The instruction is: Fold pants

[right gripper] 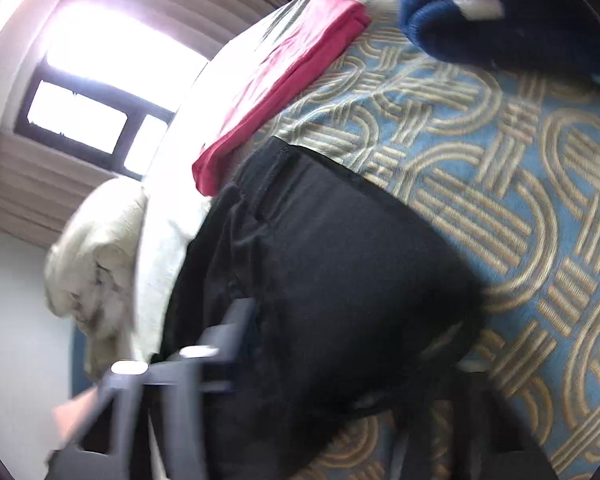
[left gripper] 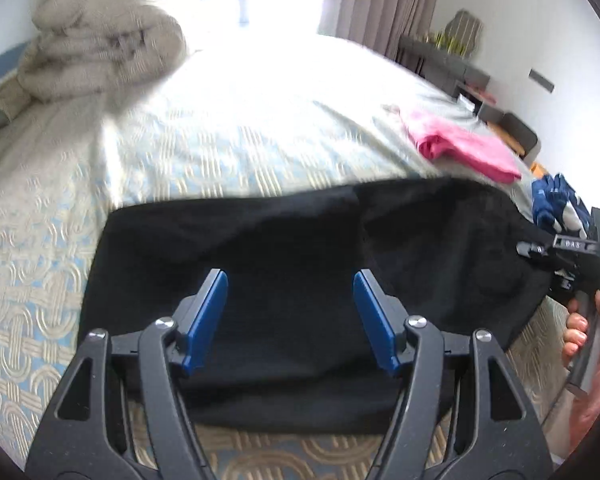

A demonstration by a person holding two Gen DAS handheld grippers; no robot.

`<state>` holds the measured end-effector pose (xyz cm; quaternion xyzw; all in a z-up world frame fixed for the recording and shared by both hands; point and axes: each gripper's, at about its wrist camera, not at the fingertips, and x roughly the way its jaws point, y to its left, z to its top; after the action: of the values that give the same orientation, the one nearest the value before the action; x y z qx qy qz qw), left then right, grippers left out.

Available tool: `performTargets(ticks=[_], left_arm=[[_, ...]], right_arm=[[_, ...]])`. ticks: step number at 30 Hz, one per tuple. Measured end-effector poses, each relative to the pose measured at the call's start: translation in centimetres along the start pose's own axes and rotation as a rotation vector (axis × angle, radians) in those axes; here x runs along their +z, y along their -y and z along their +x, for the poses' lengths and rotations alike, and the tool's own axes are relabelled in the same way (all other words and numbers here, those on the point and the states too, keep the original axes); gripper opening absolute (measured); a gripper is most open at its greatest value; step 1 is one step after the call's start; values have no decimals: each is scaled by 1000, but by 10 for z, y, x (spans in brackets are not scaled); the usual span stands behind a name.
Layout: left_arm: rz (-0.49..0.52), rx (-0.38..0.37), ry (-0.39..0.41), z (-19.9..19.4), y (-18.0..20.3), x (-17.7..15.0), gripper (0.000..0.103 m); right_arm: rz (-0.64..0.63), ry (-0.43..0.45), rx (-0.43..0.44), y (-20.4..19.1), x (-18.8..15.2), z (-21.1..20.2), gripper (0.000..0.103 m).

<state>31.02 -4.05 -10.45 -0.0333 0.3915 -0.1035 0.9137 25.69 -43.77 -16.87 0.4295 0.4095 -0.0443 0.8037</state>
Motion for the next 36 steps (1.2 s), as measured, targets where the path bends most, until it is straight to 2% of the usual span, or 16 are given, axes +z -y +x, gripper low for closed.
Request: performTargets(ticks=[3, 5, 8, 14, 18, 20, 21, 24, 27, 30, 31, 32, 33, 36], left_arm=[[-68, -60, -68, 11, -12, 7, 67], [-119, -50, -91, 19, -21, 7, 67], [-139, -59, -116, 25, -30, 5, 67], [-145, -44, -106, 20, -51, -1, 67], [-227, -77, -120, 17, -77, -4, 67], [-268, -102, -117, 15, -94, -9, 67], [-287, -111, -116, 13, -102, -12, 67], [-356, -170, -116, 10, -124, -23, 67], [-412, -235, -106, 5, -141, -35, 67], [-452, -300, -112, 2, -153, -41, 67], [-468, -322, -114, 1, -156, -43, 69], [-490, -355, -116, 2, -159, -44, 76], [-516, -393, -122, 3, -161, -44, 78], [-554, -487, -142, 11, -157, -40, 80]], right_arm=[[-38, 16, 6, -7, -1, -9, 19], [-78, 28, -12, -16, -2, -13, 18], [-172, 57, -48, -41, -4, -22, 17], [-502, 130, -134, -128, -26, -35, 17], [-828, 159, -133, -209, -80, -34, 17], [-993, 157, -126, -241, -114, -28, 17], [-1112, 145, -113, -262, -142, -19, 17], [-1337, 75, -59, -287, -204, 5, 18], [-1515, -58, -75, -291, -262, 46, 18], [-1487, -190, -106, -281, -277, 78, 18], [-1468, -207, -107, -277, -278, 84, 18], [-1461, -210, -106, -275, -278, 86, 18], [-1465, -203, -102, -275, -279, 86, 18], [-1476, -188, -103, -276, -277, 83, 18]])
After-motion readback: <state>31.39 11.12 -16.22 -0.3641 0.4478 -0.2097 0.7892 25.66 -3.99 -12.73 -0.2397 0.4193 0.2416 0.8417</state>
